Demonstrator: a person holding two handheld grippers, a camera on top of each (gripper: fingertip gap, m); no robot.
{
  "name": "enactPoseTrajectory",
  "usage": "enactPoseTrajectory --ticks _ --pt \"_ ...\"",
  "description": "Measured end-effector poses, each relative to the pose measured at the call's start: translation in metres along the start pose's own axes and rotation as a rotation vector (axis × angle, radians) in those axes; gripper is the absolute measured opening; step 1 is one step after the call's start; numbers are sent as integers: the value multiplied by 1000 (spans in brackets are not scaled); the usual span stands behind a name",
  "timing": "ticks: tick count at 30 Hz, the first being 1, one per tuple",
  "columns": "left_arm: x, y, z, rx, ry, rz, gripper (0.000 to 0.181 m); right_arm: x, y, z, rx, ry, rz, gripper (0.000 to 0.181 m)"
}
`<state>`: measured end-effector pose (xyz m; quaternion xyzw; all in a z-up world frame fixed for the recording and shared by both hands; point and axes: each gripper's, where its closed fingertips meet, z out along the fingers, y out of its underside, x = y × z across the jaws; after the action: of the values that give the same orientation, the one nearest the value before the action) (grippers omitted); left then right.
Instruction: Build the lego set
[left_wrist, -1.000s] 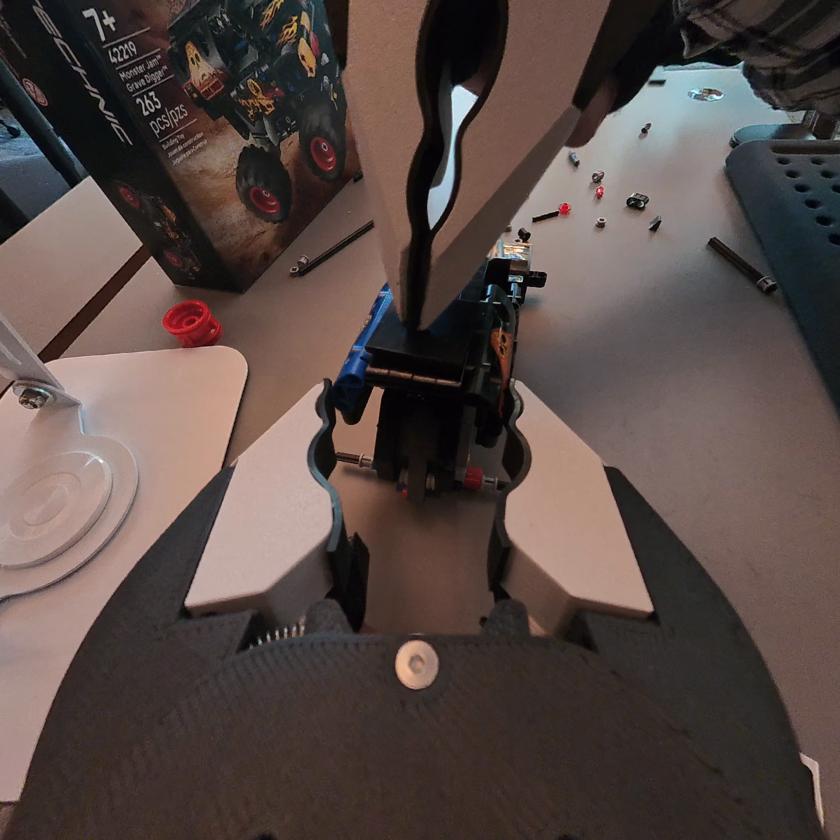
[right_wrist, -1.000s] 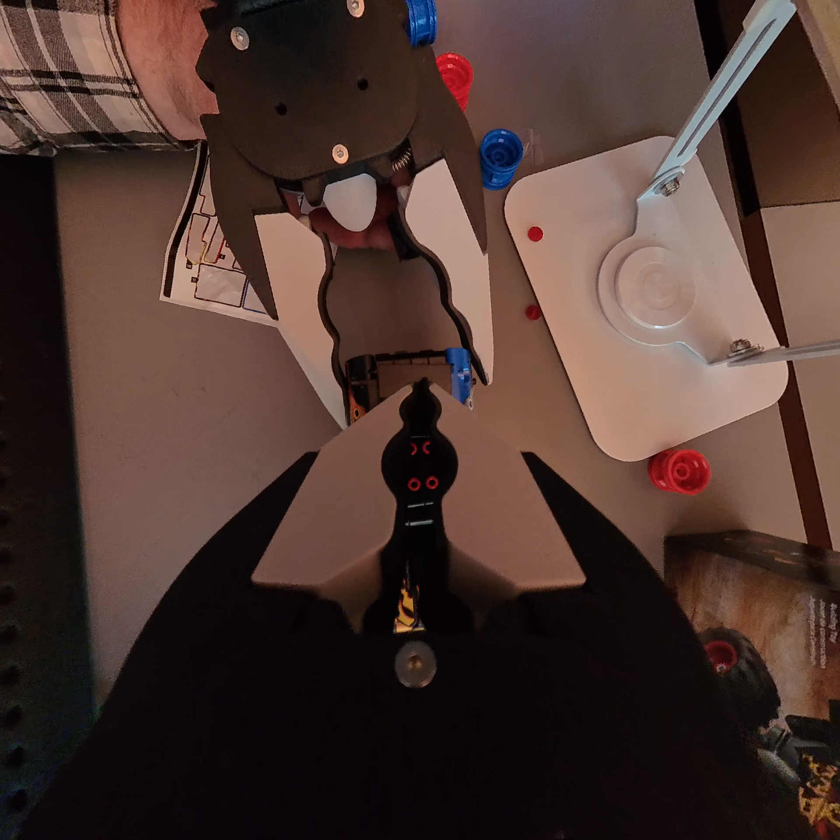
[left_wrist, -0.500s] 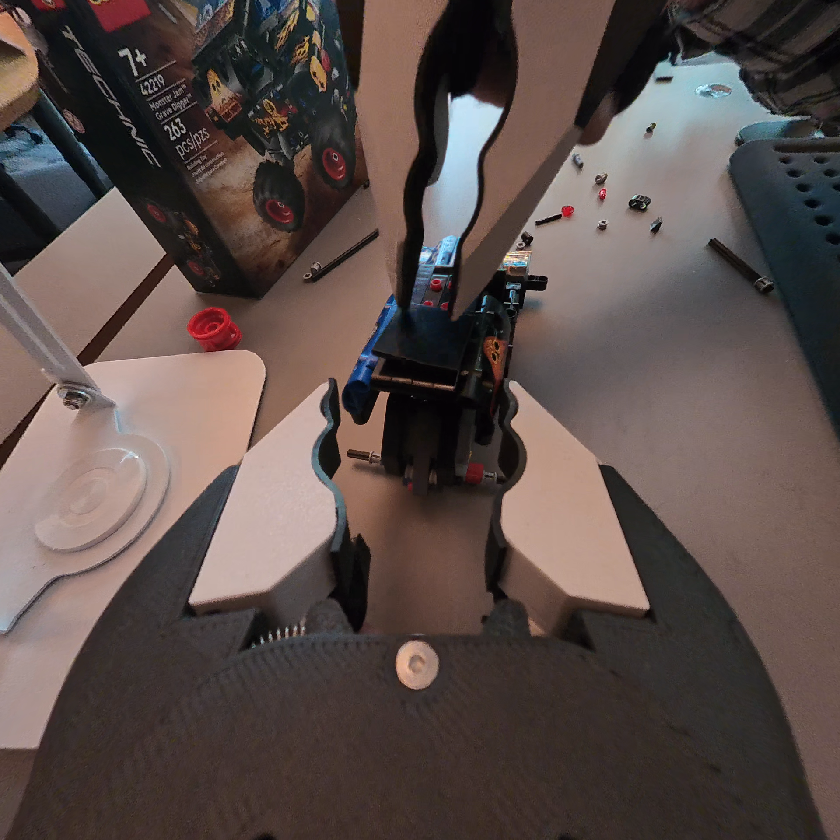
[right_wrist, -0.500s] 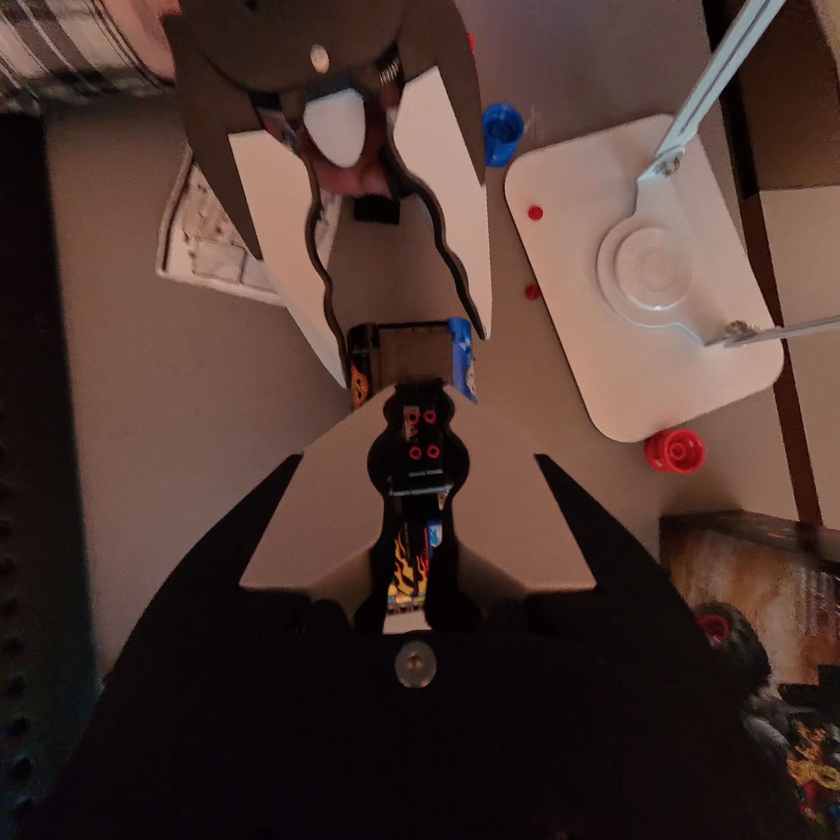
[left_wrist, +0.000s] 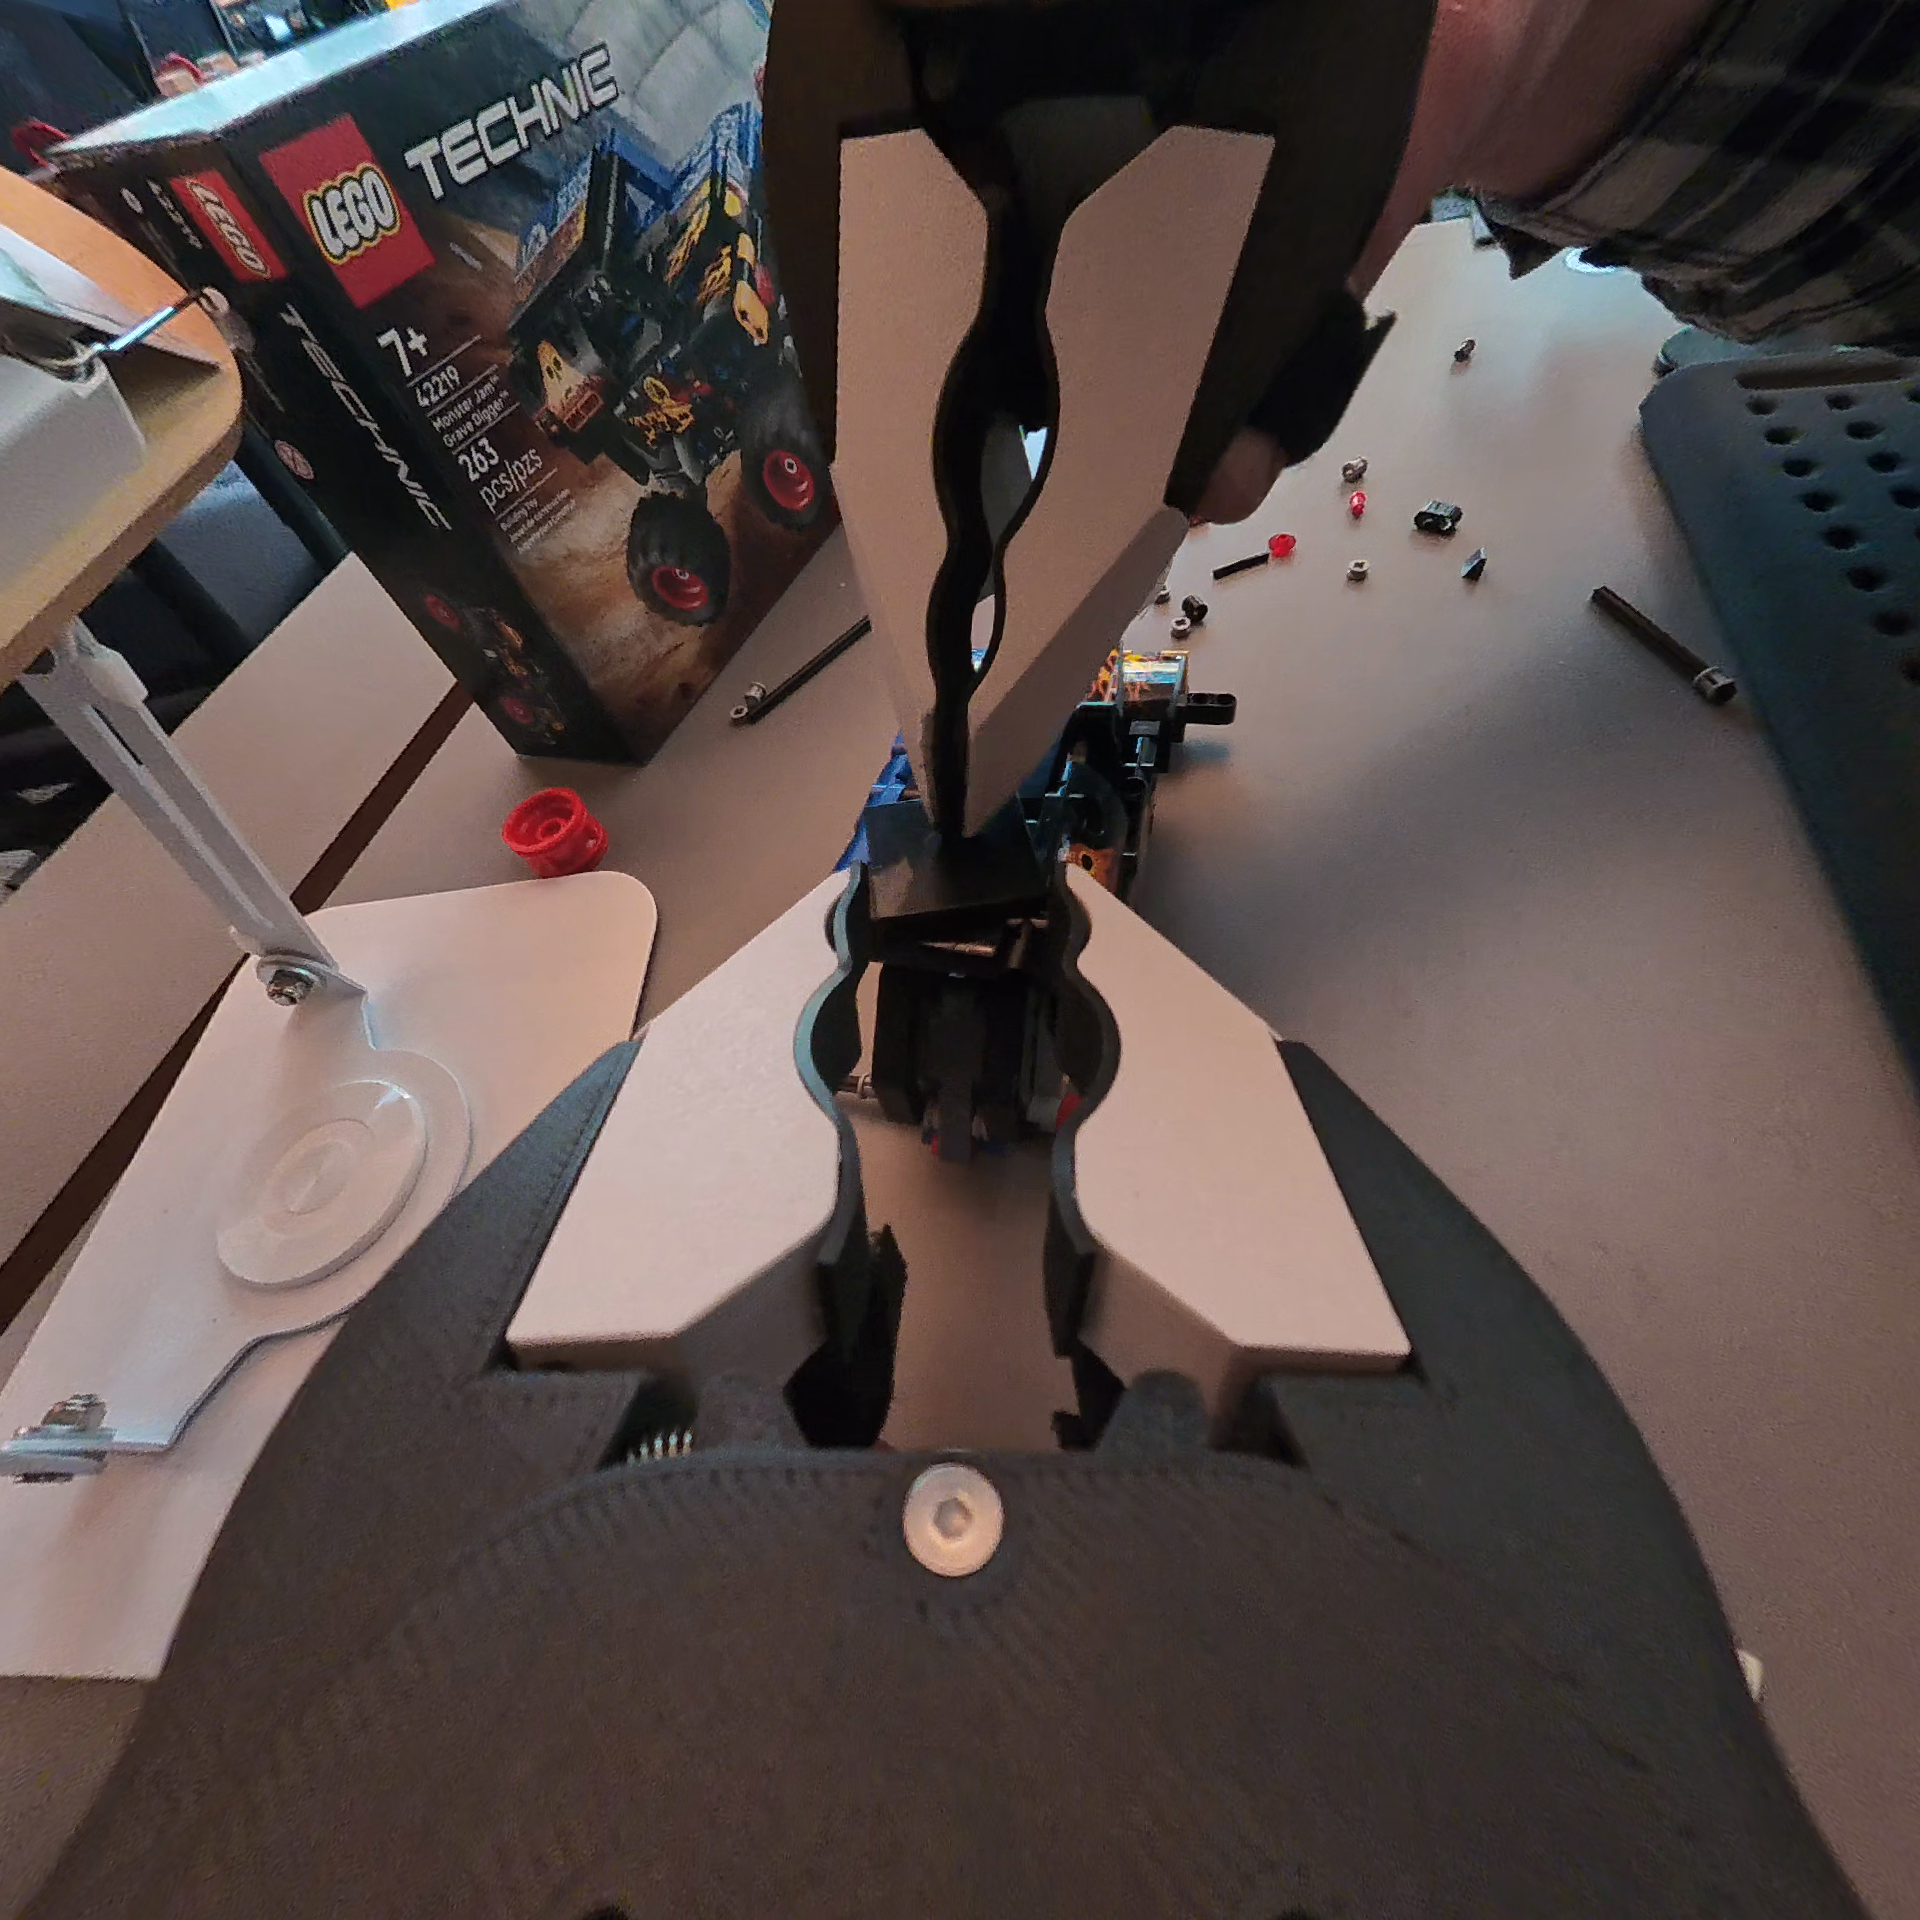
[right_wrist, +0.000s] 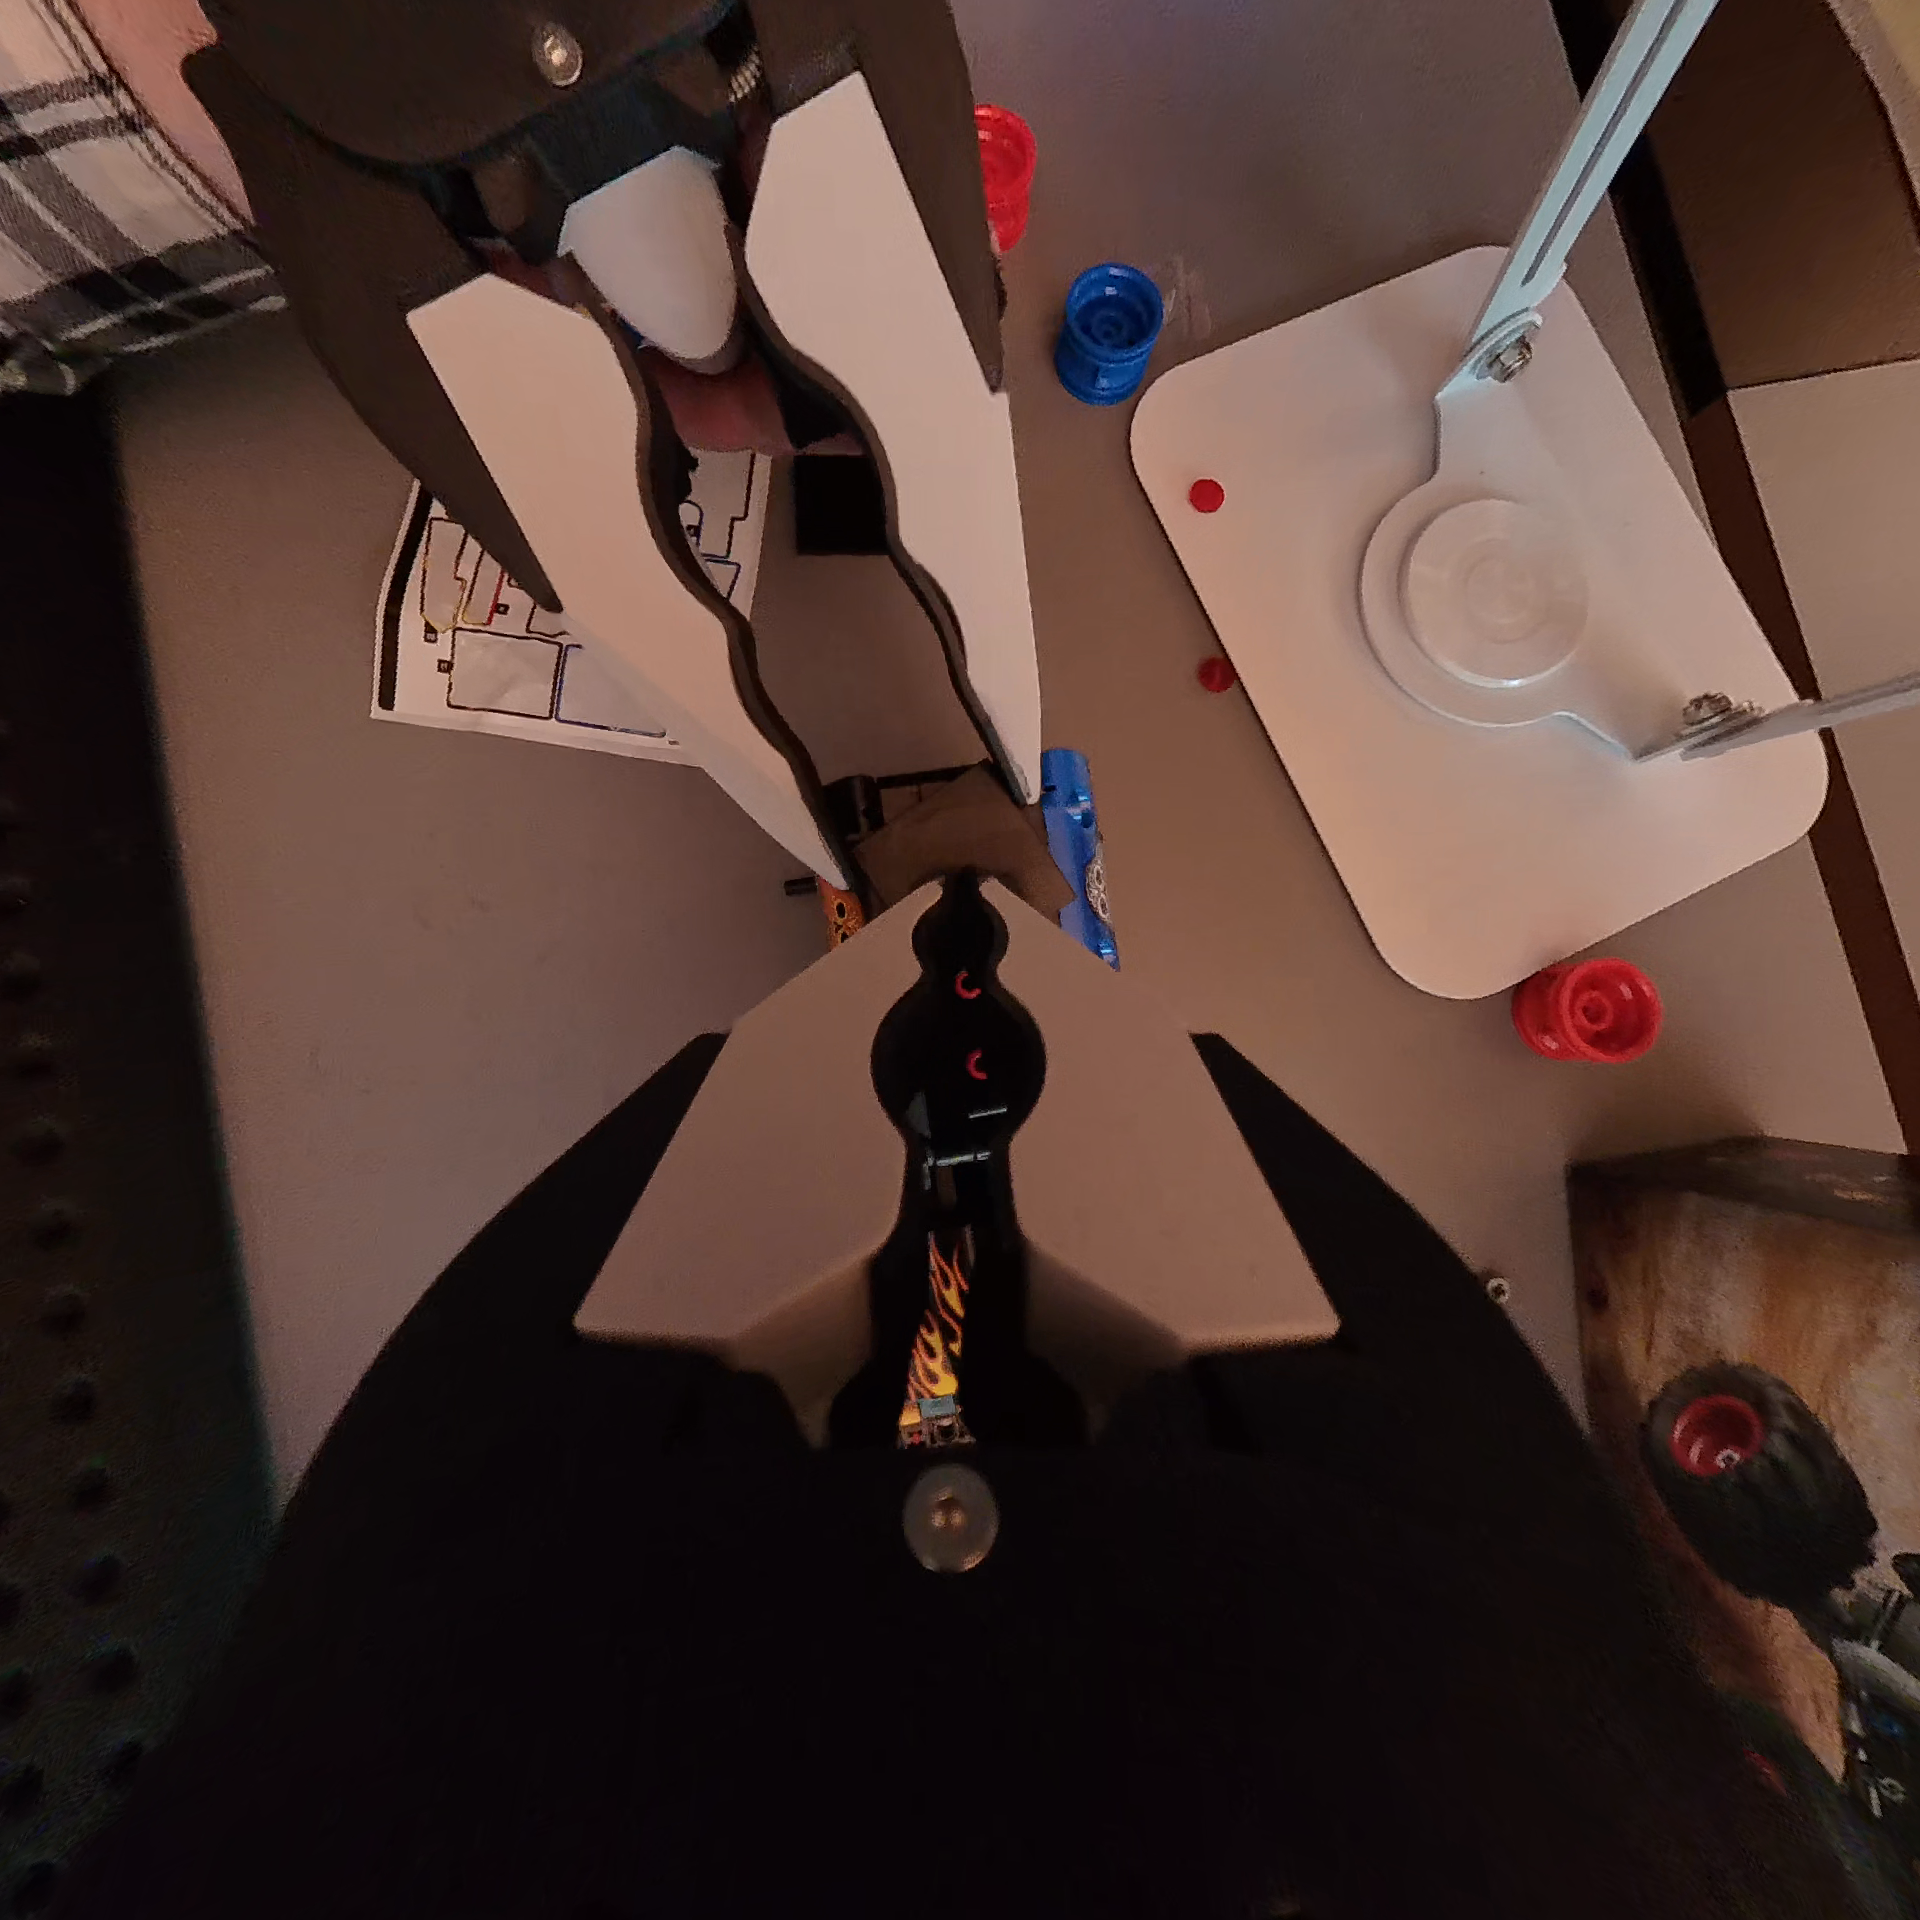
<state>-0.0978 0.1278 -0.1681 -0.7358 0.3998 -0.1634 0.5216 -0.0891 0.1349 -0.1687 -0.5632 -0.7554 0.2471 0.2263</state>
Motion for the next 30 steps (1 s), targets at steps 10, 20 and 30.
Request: enactPoseTrajectory --ticks 10,20,30 --pt "-5 2 2 14 0 -54 32 9 -1 -1 47 32 14 26" --pt "-5 -6 0 71 18 -74 31 6 0 7 72 -108 -89 34" --pt "-15 -24 -4 157 7 -182 14 5 -8 3 244 -54 -104 34"
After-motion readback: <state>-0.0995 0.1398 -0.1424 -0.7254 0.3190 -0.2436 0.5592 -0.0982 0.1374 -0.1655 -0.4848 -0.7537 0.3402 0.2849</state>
